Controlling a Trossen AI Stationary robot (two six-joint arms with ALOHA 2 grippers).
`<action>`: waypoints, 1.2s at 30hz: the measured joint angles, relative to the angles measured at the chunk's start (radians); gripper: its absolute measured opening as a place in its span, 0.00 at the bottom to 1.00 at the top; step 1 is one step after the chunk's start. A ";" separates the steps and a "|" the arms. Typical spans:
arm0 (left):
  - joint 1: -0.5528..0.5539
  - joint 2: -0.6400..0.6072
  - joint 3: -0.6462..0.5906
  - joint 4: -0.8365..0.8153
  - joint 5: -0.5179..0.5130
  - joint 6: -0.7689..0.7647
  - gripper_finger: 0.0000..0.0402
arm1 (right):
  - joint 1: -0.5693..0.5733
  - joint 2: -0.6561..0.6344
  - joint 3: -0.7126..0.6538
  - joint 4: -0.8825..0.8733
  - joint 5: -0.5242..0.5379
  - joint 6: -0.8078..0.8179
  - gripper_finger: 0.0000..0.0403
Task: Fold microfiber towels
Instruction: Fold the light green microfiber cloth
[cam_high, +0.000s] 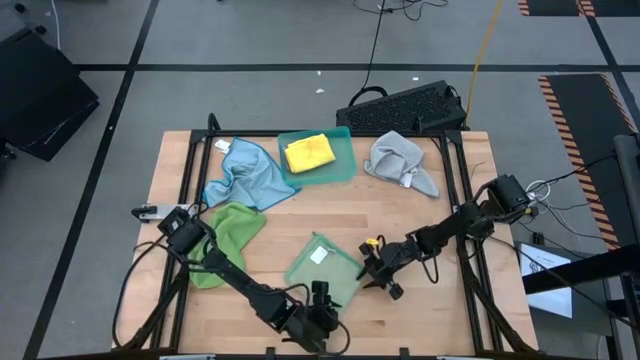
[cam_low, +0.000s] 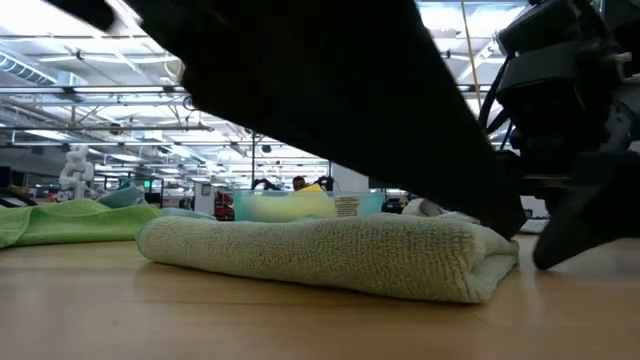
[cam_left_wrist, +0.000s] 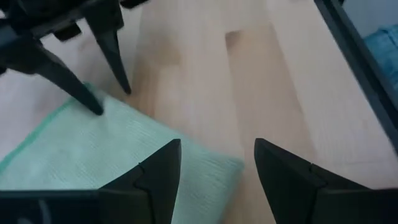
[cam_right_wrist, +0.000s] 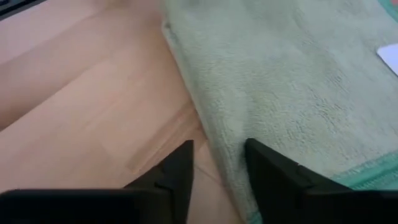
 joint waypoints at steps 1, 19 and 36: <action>0.004 0.000 -0.013 0.022 0.000 0.015 0.52 | 0.000 0.000 0.000 0.000 0.002 0.013 0.28; 0.008 -0.035 -0.118 -0.157 -0.135 0.015 0.52 | 0.054 0.004 -0.004 0.065 0.095 0.480 0.03; -0.003 -0.143 -0.120 -0.043 -0.350 0.005 0.52 | 0.019 -0.076 -0.004 0.195 0.072 0.768 0.02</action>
